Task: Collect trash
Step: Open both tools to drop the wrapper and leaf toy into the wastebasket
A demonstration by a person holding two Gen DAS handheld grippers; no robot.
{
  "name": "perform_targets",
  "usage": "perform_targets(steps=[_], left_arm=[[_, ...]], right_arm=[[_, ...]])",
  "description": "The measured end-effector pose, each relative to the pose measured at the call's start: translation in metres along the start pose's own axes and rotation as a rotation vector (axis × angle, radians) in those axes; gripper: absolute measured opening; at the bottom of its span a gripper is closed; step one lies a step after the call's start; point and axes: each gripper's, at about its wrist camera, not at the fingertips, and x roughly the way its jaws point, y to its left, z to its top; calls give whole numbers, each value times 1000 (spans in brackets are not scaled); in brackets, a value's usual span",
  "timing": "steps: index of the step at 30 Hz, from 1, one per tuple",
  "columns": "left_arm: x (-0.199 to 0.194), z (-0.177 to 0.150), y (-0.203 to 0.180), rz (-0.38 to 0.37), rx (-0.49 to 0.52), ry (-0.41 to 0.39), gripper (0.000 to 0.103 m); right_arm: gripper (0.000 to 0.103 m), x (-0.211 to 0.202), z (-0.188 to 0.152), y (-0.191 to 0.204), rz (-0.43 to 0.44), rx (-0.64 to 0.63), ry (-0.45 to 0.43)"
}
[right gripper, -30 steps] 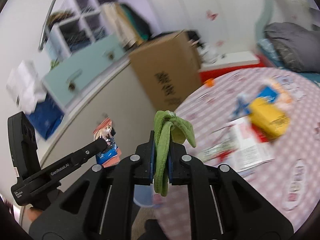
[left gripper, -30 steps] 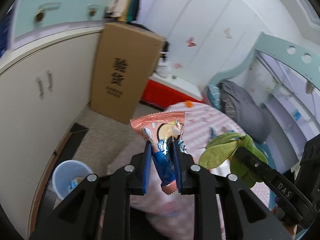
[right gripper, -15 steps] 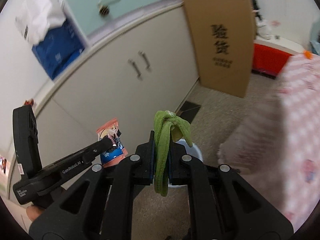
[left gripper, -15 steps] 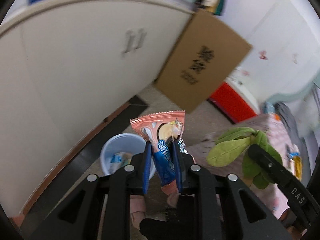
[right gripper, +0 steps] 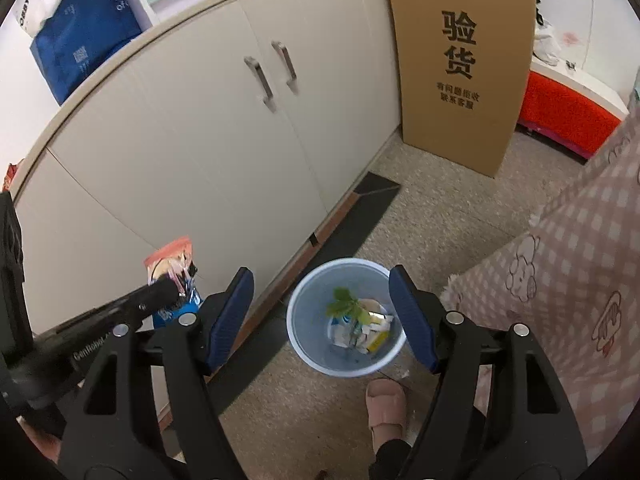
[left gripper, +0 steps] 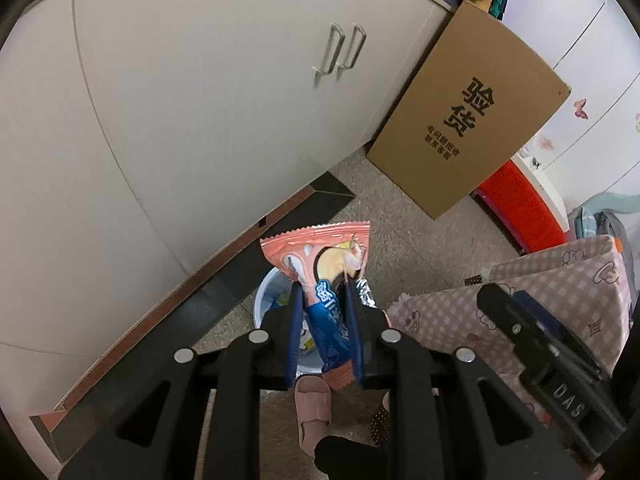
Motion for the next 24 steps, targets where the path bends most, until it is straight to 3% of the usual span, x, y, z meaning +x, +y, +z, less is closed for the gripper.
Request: perform_targets(steps=[7,19,21,23,24], left_arm=[[6,-2,-18,0,44,7,20],[4,12,-57,8,128,-24,23],[5,14,-61,19,133,-25,34],[5,16,-64,31,136,-25,84],[3,16,-64,44,133,-43,85]], right_arm=[[70,-6,-2,-10,-17,24,-16],[72,-47,3,-27,-51,61,-154],[73,-51,3,-31,-59,68,-167],[73,-53,3,-35,-58,79,-165],[73,-53,3,-36,-59,83,-166]])
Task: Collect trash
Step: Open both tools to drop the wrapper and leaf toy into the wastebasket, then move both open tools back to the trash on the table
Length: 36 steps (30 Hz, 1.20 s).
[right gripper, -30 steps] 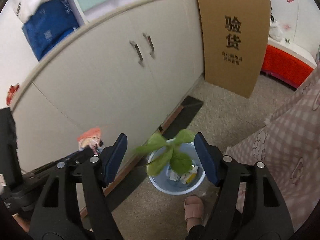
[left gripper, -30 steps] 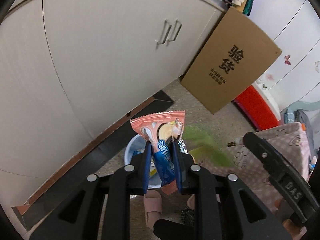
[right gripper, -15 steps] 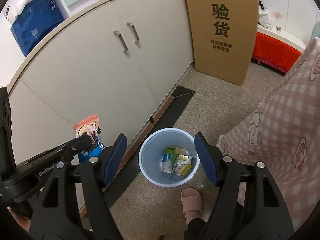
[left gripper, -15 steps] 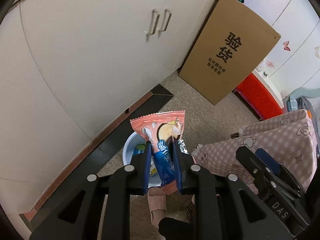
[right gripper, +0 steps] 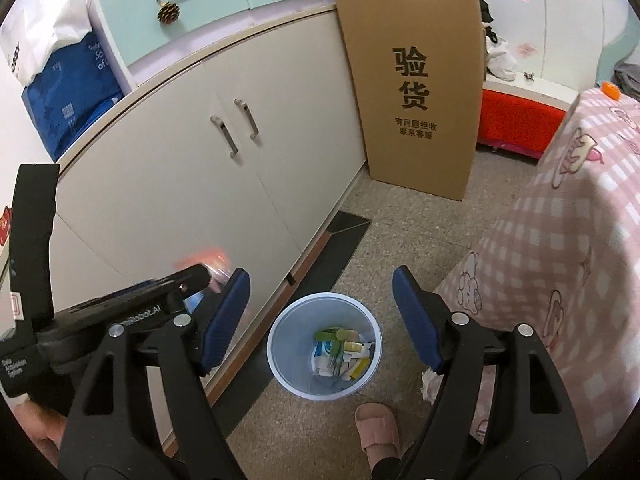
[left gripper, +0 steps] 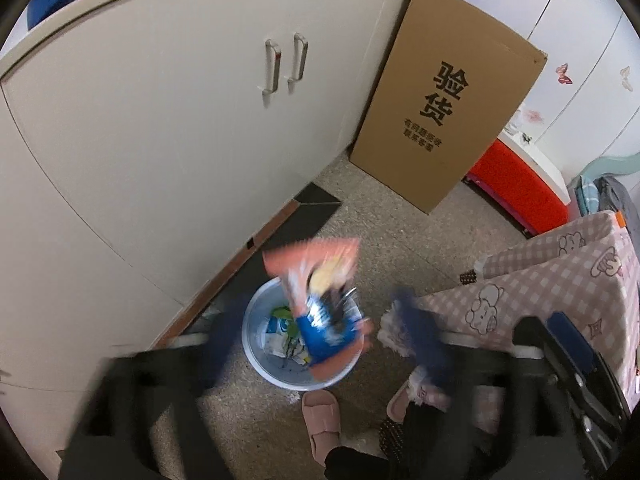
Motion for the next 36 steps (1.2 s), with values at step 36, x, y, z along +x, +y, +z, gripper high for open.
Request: perform_targets(steps=[36], left_arm=[[-158,-63,-212,-297,421,-147,87]], right_arm=[[83,-241,-8,-175,-180,251,-283]])
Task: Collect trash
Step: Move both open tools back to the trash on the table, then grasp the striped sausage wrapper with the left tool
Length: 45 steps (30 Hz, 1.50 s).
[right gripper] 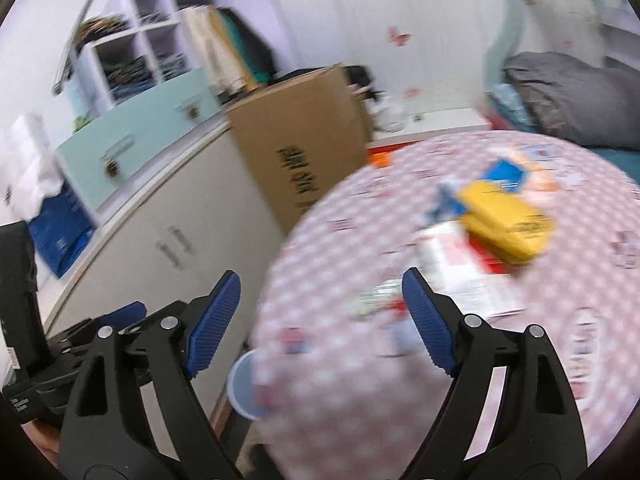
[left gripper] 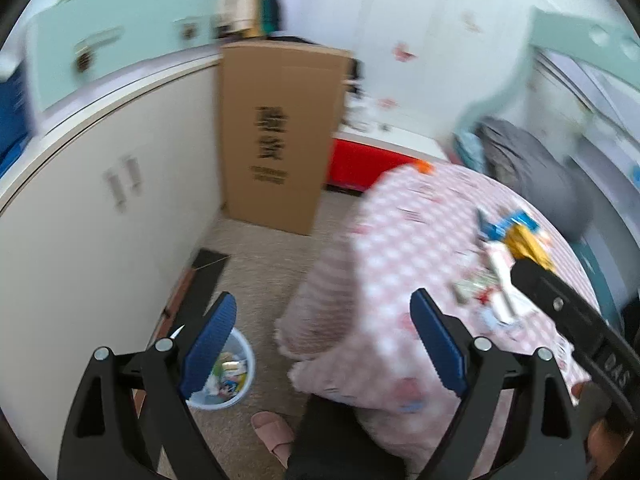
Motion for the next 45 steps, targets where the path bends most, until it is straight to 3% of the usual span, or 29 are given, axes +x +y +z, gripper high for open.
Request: perform_targets(steps=[6,10,14,22,24,25,30,31,33,39,45], left_arm=[[29,-3,-76,-99,223,43,87],[49,-7,-114,-95,402,37,86],[72,-8,-136,-112,506,63,59],[106,-9,-152,-143,613,131,49],[107,-9,-152,-176,608,124,38],[107,-8,-150,-195,595,132,26],[105,-5,-137,-283,514,131,13],[103,-4,-133,-302,493,133,2],[102,-1,-124,-344,425,144,2],[99,-6,-106,-317,345,132,1],[84,-1,-78,-360,233,94,1]], right_arm=[[83,-16,1,-57,-84,50,1],[83,-21,-3,-89,-124,82,9],[83,-19,-5,-106,-136,105,23],[83,-9,-10,-122,-134,119,60],[83,-6,-11,-121,-134,122,65],[83,-5,-11,-121,-135,121,68],[83,-3,-10,-112,-136,91,72],[83,-4,-10,-107,-137,75,71],[83,-3,-9,-99,-121,56,72],[83,4,-10,-78,-105,-1,92],[83,9,-12,-70,-109,-13,109]])
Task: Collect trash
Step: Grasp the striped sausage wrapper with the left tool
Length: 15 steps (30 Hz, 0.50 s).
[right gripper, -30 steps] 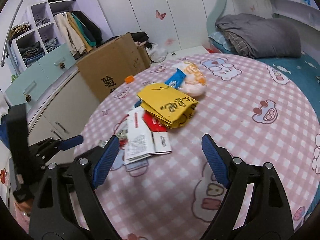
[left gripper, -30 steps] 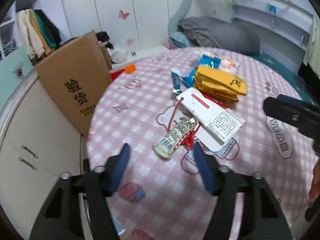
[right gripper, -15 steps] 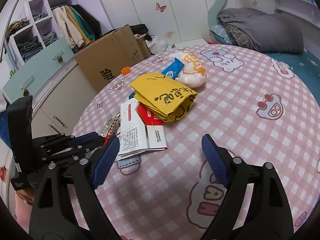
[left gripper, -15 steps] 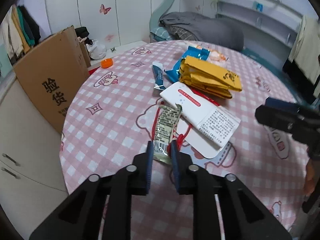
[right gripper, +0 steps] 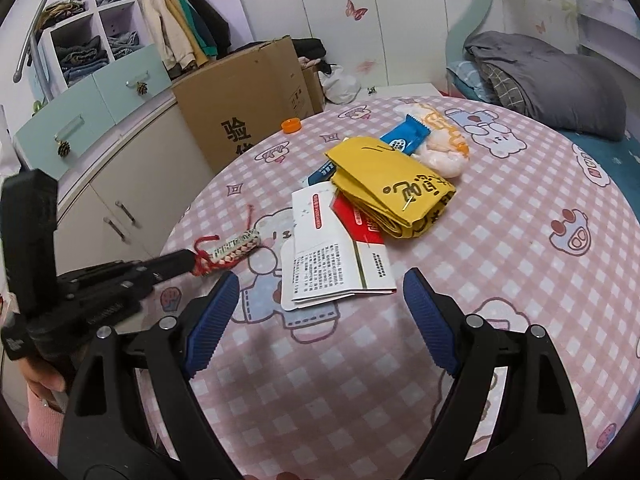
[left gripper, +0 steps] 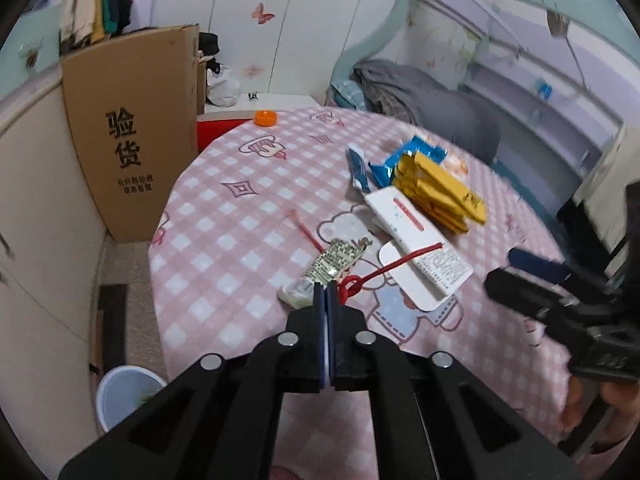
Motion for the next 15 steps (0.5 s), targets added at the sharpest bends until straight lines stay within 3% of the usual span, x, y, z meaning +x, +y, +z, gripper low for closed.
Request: perform_targets(steps=[4,5,6,7,8,15], left_arm=[[-1,3,5,73,3,-2,4],[3,3,6,77,13,11,15],[7,5,3,129,45,21,28],[8,5,1,167,72,10,63],[8,5,-1,178,93,0,72],[40,8,-19,231,246,75,70]], right_arm=[[83,3,0,2,24,14,13],[83,4,0,1,30,20,16],[83,4,0,1,29,21,15],[83,5,0,0,23,19,15],[83,5,-1,-1,21,21,16],[83,3,0,-15,2,50,10]])
